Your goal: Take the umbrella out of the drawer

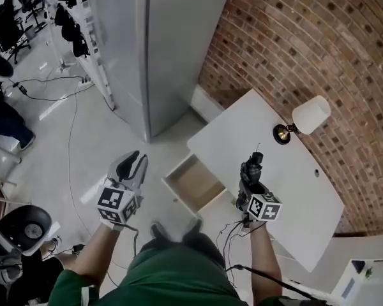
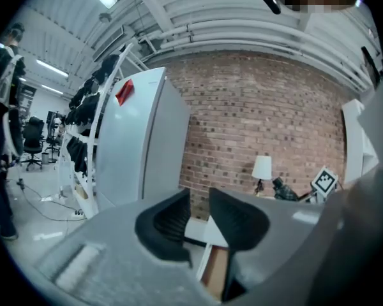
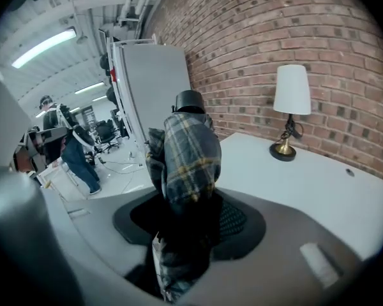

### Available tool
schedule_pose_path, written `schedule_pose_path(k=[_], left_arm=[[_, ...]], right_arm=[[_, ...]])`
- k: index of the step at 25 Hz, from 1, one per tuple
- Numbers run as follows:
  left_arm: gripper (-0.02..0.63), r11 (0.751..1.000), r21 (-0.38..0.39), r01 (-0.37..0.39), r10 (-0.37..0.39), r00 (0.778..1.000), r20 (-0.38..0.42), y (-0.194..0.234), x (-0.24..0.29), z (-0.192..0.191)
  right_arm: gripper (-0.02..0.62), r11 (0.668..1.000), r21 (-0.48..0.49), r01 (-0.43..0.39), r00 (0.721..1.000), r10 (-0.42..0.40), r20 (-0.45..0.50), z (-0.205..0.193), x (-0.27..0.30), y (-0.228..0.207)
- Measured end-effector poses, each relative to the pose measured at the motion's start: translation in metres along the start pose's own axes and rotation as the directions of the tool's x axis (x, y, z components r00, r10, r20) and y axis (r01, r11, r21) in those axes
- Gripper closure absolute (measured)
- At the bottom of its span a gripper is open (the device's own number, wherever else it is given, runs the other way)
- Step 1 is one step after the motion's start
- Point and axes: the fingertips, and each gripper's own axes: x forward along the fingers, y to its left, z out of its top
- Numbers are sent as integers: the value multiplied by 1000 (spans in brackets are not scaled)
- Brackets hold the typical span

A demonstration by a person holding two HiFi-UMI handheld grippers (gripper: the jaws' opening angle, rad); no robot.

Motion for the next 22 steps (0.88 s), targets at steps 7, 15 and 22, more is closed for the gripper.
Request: schedule_pose_path(k=[7,15,22], left_arm=[[517,999,35,23,-22,1000,-21,-27,37,7],[522,999,46,-27,29,999,-38,-65,97,19],[508,996,82,-33,38,997,-66,-106,151,19]], right_arm=[[410,989,71,126,991,-122,-60,-12,3,-96],[410,977,161,141,980,-115,-160,-21,33,-188],[408,956,257,142,962,-72,-264,-31,64,-259]])
